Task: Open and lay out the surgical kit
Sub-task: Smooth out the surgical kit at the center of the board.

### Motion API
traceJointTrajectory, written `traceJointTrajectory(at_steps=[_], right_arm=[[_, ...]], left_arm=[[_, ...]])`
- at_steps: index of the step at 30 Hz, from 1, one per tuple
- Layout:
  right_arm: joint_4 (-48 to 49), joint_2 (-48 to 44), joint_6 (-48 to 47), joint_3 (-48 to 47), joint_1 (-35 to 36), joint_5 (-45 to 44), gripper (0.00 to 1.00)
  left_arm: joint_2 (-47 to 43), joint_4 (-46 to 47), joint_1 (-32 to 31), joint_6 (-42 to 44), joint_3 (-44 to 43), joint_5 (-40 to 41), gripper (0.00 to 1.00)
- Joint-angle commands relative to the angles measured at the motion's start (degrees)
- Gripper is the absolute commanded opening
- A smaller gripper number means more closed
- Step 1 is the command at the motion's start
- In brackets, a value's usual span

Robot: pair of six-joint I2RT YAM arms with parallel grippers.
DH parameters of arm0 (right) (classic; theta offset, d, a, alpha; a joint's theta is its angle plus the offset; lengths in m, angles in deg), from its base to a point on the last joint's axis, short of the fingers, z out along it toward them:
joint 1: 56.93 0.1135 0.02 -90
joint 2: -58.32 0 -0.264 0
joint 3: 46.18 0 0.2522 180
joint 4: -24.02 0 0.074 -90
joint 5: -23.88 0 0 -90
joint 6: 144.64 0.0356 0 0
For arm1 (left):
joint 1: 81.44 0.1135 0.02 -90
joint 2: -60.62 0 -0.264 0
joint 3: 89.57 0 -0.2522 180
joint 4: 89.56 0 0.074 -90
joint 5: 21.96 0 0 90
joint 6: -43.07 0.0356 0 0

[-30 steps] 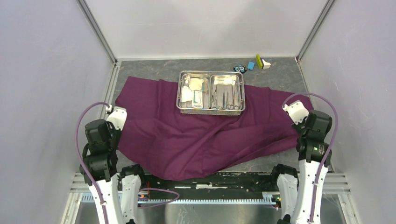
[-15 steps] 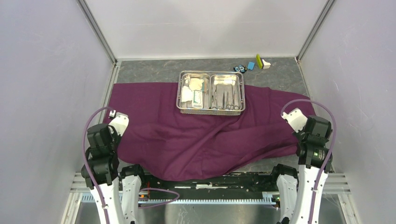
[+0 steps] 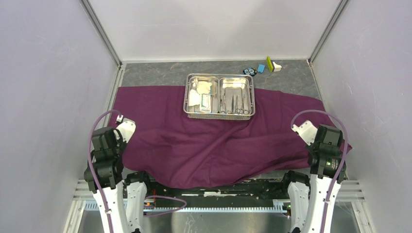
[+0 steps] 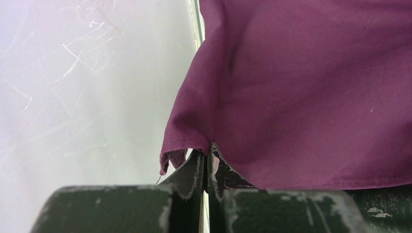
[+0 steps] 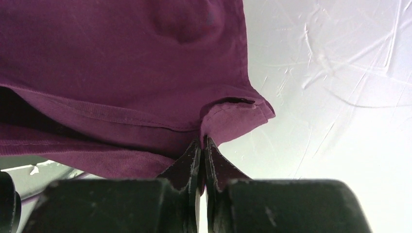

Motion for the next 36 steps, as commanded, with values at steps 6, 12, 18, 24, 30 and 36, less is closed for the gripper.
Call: traceJointTrajectory(at_steps=[6, 12, 18, 24, 30, 36], right_arm=[[-3.6, -1.3, -1.7, 2.2, -0.1, -4.1, 0.25], [-5.8, 1.8, -0.6, -3.6, -0.2, 2.2, 0.59], [-1.6, 6.8, 0.3, -8.8, -0.2, 8.9, 0.85], [11.4, 16.3, 5.2, -9.9, -0.1, 23.4, 0.83], [30.2, 27.9, 15.5, -8.5, 1.4, 34.8, 0.82], [49.3, 41.4, 24.6, -4.9, 11.4, 29.8, 0.81]], left_arm=[[1.4, -5.0, 0.3, 5.5, -2.6, 0.1, 0.19], [3.8, -7.4, 0.3, 7.0, -6.7, -0.9, 0.68], [9.0, -6.6, 0.3, 3.6, -16.6, -7.1, 0.89], [19.0, 1.4, 0.3, -7.3, -20.3, -23.4, 0.94], [35.5, 20.2, 0.0, -23.6, -18.2, -34.8, 0.96], [54.9, 37.6, -2.7, -39.8, -19.1, -38.4, 0.97]])
